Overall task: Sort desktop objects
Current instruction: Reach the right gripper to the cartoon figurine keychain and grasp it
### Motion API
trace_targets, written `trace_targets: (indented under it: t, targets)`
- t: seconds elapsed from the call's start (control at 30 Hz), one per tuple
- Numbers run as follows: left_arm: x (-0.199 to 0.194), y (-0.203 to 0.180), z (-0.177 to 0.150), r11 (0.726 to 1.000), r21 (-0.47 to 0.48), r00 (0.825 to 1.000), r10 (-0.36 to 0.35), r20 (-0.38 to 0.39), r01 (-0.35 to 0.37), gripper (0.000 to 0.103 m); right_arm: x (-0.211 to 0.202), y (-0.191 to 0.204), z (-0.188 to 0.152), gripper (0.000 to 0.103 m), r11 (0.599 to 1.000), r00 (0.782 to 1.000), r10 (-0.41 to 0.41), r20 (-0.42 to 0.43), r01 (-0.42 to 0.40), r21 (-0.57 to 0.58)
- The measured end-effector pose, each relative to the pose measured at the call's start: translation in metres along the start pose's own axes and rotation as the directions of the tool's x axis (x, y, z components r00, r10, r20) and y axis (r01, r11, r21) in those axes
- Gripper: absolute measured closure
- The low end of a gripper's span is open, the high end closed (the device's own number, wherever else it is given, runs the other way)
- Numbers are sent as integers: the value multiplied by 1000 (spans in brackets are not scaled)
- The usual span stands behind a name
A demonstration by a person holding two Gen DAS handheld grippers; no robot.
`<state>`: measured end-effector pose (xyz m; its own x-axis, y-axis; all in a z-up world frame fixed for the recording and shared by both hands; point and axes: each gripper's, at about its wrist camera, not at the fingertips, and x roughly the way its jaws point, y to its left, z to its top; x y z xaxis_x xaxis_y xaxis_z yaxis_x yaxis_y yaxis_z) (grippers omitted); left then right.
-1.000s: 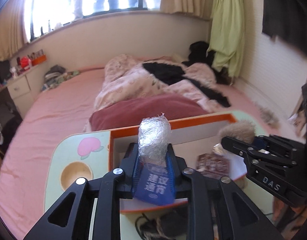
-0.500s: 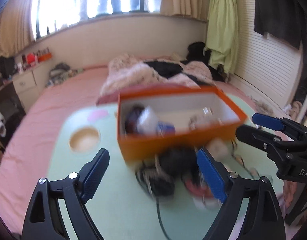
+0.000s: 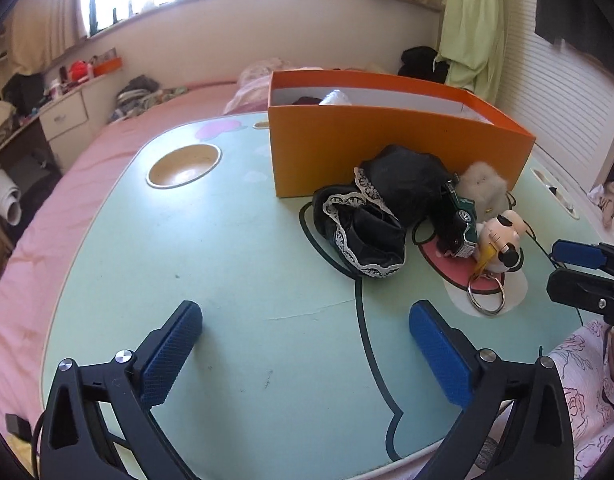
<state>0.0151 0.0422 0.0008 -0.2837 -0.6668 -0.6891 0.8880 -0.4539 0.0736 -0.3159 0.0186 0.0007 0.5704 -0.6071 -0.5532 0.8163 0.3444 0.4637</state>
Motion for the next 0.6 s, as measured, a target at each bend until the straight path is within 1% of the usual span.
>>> trace_targets:
  t: [0.1,0.6]
  targets:
    - [1,0,0,1000,0,1000,-1,0,1,0,2,-1,-1,11,1000,1000,16,2,-16,-1]
    - [1,0,0,1000,0,1000,-1,-1,1,0,0,6,0,11,1000,1000,5,5,-5,1]
